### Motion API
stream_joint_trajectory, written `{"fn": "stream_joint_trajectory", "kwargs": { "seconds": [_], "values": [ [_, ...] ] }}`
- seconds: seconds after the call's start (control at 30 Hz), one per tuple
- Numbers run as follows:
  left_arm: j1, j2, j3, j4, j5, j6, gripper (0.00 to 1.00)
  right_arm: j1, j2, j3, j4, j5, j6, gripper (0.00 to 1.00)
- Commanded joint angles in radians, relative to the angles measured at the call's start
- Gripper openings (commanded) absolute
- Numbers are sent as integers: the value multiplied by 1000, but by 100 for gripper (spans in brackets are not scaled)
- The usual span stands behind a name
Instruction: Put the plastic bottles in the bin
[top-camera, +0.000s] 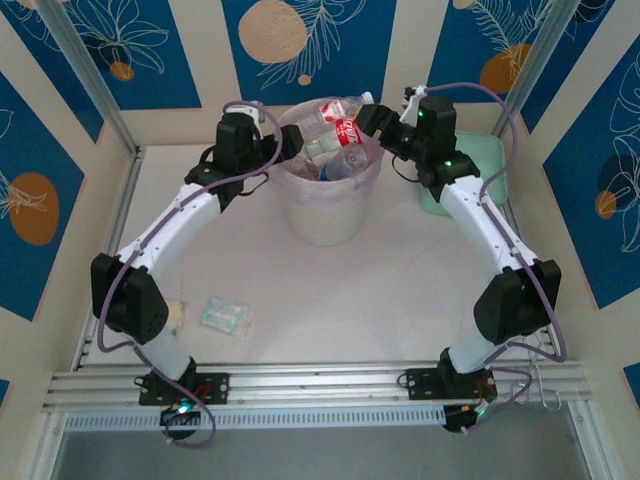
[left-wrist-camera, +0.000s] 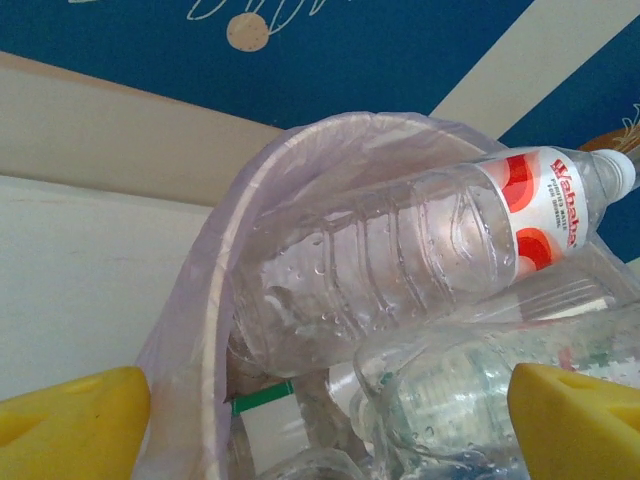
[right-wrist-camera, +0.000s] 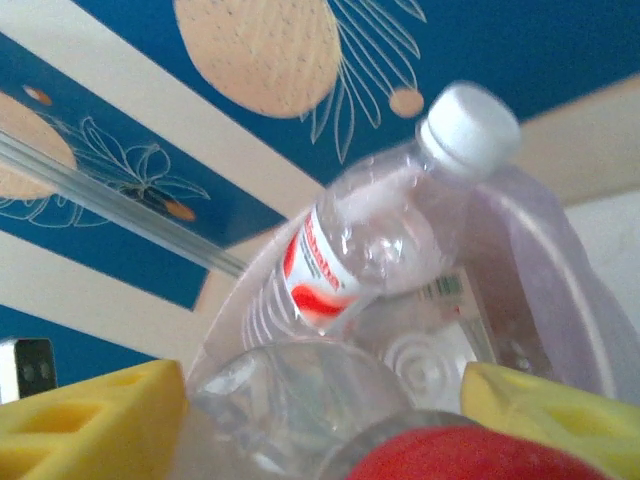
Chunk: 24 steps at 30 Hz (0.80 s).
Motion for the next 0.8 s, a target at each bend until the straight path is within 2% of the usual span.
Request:
{"fn": "stream_joint_trajectory", "kwargs": {
  "seconds": [0.0,0.2,0.33,0.43,0.6,0.77],
  "values": [
    [1,22,27,-51,-44,37,91,-26,-9,143,-315,-38,-169,86],
    [1,19,52,-69,-42,48,91,-92,15,313,-493,20,-268,86],
    [1,26,67,-87,-44,55,91,-131,26,356,-506,-10,-270,82],
    [1,31,69,-87,-37,47,91,-127,47,362,-457,-78,-261,75],
    [1,29,70,-91,-36,41,91,-119,161,466,-455,-176,-232,57],
    [1,19,62,-94,-53,45,91,-32,185,425,-439,-155,-224,42]
  ]
}}
